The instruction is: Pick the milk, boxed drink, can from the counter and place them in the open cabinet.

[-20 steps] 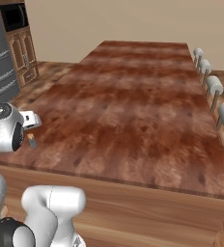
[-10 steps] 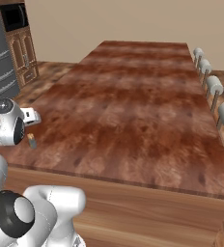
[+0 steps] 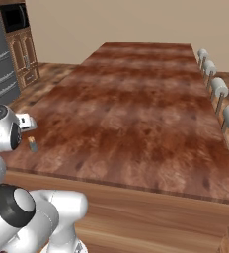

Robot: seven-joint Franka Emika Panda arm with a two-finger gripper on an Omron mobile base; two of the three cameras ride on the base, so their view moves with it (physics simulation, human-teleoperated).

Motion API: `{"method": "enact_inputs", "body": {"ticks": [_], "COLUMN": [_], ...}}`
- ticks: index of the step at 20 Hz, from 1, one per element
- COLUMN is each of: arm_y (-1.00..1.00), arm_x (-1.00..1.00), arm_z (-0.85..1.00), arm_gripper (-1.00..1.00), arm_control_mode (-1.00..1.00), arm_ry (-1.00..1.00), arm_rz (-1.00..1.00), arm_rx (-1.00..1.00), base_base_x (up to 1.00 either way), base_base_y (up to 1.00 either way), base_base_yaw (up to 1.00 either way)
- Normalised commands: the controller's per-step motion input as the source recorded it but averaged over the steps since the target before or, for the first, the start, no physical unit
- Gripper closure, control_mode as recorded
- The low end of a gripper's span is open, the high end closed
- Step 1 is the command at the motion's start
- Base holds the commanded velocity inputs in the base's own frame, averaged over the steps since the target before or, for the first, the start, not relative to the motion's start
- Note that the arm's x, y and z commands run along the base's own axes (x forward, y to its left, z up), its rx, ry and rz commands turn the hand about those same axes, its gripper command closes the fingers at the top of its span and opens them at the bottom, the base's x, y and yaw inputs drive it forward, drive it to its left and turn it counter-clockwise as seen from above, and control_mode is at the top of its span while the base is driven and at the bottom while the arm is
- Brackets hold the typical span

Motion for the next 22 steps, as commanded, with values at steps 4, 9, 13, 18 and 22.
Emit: {"method": "enact_inputs", "body": {"ticks": [4,9,13,18,22], "arm_y": [0.0,0.0,0.0,0.0,0.0], "arm_x": [0.01,0.08,0.14,0.16,0.19], "arm_z": [-0.01,-0.09,-0.15,-0.2,-0.26], "arm_gripper": [-1.0,-1.0,-1.0,-1.0,-1.0], "arm_control_mode": [-1.0,-1.0,-1.0,-1.0,-1.0], "arm_ry": [0.0,0.0,0.0,0.0,0.0], "arm_rz": [0.0,0.0,0.0,0.0,0.0], "arm_rx": [0.0,0.0,0.0,0.0,0.0], "base_base_x": [0.0,0.0,0.0,0.0,0.0], "base_base_y": [0.0,0.0,0.0,0.0,0.0], "base_base_yaw": [0.0,0.0,0.0,0.0,0.0]}}
